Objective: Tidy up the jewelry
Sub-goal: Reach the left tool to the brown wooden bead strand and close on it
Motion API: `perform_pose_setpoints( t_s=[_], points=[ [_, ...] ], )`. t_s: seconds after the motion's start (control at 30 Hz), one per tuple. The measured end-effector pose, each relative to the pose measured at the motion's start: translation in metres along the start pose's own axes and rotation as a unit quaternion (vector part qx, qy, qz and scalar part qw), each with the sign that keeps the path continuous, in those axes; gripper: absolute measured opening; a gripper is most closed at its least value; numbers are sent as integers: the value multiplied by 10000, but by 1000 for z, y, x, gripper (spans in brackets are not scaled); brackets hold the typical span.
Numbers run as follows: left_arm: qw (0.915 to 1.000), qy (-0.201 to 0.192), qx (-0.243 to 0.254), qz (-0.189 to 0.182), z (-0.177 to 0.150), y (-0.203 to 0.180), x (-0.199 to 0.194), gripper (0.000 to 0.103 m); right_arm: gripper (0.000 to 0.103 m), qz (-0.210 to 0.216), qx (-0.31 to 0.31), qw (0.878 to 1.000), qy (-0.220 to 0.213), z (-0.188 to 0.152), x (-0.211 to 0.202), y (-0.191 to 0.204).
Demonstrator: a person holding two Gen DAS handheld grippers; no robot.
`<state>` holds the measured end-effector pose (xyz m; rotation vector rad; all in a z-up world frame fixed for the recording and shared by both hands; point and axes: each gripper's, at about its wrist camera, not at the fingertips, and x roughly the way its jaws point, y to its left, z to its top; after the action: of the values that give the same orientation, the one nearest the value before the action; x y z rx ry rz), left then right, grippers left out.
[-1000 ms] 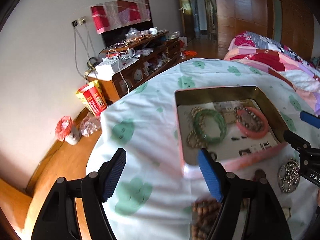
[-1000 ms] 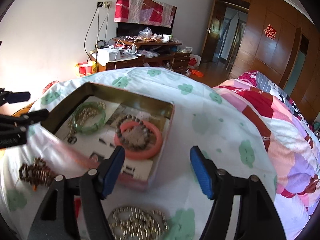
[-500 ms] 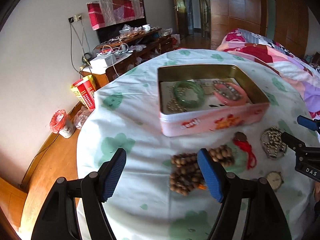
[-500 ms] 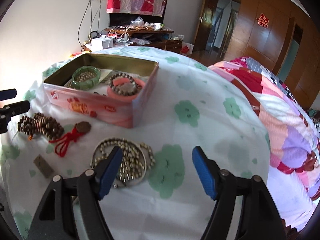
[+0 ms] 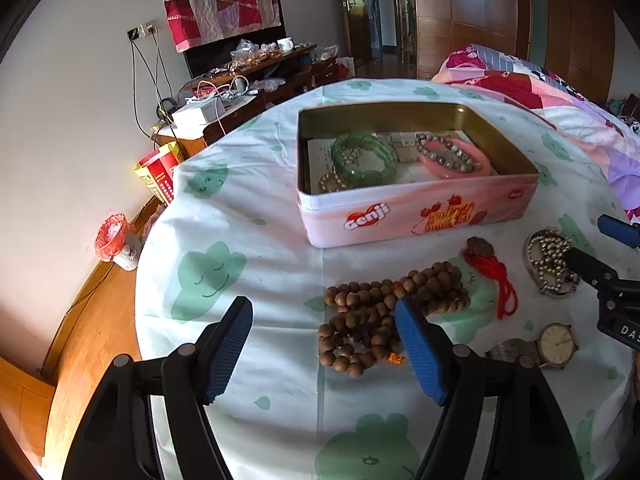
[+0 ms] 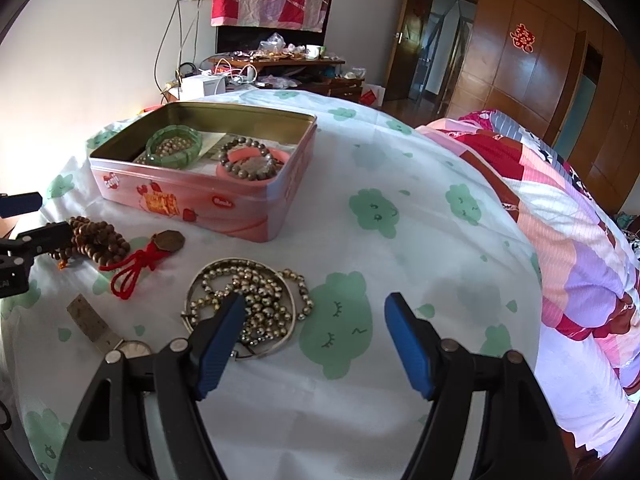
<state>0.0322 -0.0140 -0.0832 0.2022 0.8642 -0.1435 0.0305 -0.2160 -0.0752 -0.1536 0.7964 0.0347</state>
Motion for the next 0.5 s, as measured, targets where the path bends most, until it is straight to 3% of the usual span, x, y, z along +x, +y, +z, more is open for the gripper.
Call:
perform_pose_setpoints(
  t_s=[0.27, 0.33, 0.37, 0.4, 0.5],
  points=[
    [9999, -138, 50, 0, 3, -4, 8, 74, 74, 12, 62, 10000, 18, -4, 2, 0],
    [9998, -165, 106, -85, 3, -4, 8, 59, 74, 82, 89, 9999, 4, -4, 2, -1],
    [9997, -147, 133, -163, 3, -5, 8, 41, 74, 106, 104, 9999, 11, -4, 2, -2],
    [9996, -106, 154, -196, 2, -5, 9, 34, 72, 123, 129, 9998, 2, -4, 1, -2],
    [9994, -129, 159, -263, 3, -4, 8, 33, 63, 176, 161, 9997, -7, -4, 1, -3]
  ],
)
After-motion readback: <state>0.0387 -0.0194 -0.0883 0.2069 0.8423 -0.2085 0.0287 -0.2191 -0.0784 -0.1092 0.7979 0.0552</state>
